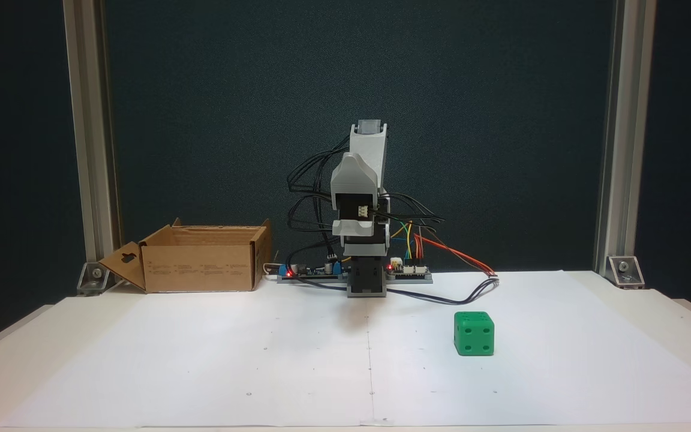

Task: Grasp a green dice and put it in the bin.

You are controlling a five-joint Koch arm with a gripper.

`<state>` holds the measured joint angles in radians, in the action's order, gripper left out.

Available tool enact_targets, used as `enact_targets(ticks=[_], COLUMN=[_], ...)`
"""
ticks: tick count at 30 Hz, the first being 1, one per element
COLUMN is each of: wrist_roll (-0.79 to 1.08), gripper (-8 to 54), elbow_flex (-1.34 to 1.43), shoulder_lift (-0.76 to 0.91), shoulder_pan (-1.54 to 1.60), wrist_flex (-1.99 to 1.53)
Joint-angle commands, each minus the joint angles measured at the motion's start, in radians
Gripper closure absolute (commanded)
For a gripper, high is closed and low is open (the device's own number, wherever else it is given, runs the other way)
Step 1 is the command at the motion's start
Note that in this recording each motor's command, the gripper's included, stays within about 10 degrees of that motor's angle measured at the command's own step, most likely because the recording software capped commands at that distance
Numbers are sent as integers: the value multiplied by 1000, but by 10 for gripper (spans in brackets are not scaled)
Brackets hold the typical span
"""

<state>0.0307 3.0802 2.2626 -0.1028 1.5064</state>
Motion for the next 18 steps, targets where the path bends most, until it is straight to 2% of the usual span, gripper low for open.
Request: enact_targets(ticks=[1, 18], wrist_roll=[-29, -29], gripper=[8, 8], elbow_flex=[49, 49], shoulder_lift=[103, 103], shoulder_pan=[-8, -6], wrist_flex=[41, 35])
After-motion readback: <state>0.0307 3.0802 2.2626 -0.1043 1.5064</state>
